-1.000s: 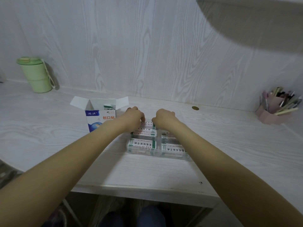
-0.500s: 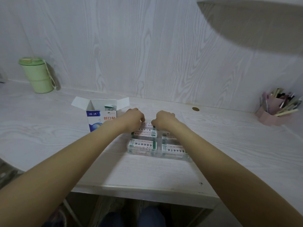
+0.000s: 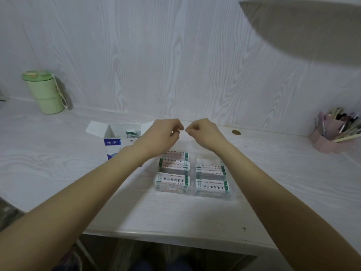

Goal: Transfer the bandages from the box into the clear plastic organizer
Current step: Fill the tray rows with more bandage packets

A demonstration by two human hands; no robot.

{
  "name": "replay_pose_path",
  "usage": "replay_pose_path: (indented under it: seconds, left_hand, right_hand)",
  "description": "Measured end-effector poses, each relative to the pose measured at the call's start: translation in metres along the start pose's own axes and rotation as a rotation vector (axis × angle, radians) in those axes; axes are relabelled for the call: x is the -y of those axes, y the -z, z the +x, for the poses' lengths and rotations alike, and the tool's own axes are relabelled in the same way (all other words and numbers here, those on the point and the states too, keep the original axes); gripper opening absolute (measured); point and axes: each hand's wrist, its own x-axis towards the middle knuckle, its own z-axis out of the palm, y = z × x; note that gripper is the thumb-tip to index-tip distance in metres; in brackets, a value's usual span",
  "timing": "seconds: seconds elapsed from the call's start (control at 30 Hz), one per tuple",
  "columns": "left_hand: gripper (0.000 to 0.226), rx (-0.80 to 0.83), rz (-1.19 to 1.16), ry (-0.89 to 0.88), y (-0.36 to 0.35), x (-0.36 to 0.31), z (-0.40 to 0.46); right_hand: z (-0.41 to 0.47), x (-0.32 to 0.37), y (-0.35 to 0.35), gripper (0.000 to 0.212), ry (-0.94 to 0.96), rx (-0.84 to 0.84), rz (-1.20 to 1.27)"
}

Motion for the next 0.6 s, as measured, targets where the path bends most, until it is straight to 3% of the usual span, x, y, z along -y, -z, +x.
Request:
replay_pose_path:
  seconds: [0.1, 0.27, 0.43, 0.6]
  left_hand:
    - [0.020, -0.090, -0.109, 0.029, 0.017, 0.002, 0.001]
    - [0.024, -0.185, -0.015, 0.139, 0.052, 0.026, -0.007]
    - [0.031, 0.059, 0.189, 0.263, 0.091, 0.062, -0.026]
    - [0.025, 0.204, 0.169, 0.332, 0.118, 0.076, -0.044]
  right_hand:
    - [0.010, 0.015, -0.001, 0.026, 0.103, 0.005, 0.040]
    - [0.027, 0.045, -0.011, 0.023, 0.260, 0.017, 0.058]
    - [0.033, 0.075, -0.030, 0.017, 0.342, 0.173, -0.008]
    - [0.039, 0.107, -0.036, 0.019, 0.413, 0.336, -0.277]
